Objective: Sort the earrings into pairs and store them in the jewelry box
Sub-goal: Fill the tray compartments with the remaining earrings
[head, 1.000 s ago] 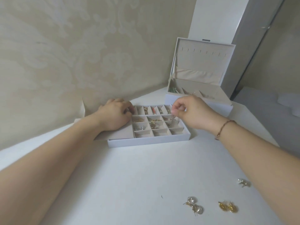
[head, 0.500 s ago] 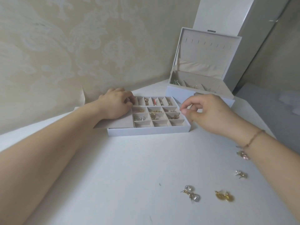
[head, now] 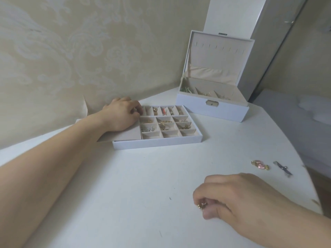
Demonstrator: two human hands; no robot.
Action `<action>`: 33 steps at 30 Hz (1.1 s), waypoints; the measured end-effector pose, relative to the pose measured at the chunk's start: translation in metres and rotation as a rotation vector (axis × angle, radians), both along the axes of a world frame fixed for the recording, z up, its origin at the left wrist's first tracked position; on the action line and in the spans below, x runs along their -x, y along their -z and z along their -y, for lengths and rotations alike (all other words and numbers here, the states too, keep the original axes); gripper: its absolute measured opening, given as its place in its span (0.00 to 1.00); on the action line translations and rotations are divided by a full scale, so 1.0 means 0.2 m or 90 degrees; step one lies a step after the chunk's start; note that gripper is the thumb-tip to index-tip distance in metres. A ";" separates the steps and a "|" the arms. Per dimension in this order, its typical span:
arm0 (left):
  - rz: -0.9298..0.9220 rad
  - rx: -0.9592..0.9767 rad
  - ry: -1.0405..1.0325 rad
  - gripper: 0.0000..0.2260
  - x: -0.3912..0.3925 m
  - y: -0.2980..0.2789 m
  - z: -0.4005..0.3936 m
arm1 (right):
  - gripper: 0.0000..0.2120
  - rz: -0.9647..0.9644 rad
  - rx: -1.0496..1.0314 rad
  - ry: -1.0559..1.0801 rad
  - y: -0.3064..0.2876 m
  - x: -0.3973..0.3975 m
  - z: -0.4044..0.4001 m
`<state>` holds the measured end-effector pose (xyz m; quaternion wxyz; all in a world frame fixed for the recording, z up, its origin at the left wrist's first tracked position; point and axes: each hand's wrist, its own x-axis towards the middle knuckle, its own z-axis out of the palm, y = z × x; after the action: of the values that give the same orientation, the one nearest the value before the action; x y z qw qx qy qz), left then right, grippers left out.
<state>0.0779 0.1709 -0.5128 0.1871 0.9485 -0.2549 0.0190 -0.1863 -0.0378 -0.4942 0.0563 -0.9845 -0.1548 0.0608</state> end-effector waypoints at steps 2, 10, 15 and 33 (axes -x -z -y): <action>0.003 0.007 0.002 0.11 0.00 0.00 0.00 | 0.11 0.009 0.007 -0.002 -0.01 -0.01 0.00; 0.001 0.016 -0.007 0.12 0.00 0.01 0.00 | 0.03 0.178 0.198 -0.063 0.04 -0.13 0.02; 0.006 0.014 -0.013 0.12 0.01 0.00 0.00 | 0.07 0.141 -0.167 -0.005 -0.09 -0.43 -0.04; 0.027 0.004 -0.002 0.12 -0.01 0.01 0.00 | 0.08 0.169 -0.337 0.129 -0.18 -0.59 0.04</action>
<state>0.0796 0.1706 -0.5151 0.1846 0.9477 -0.2573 0.0406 -0.0673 -0.0452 -0.4579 0.2958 -0.9453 -0.0721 -0.1166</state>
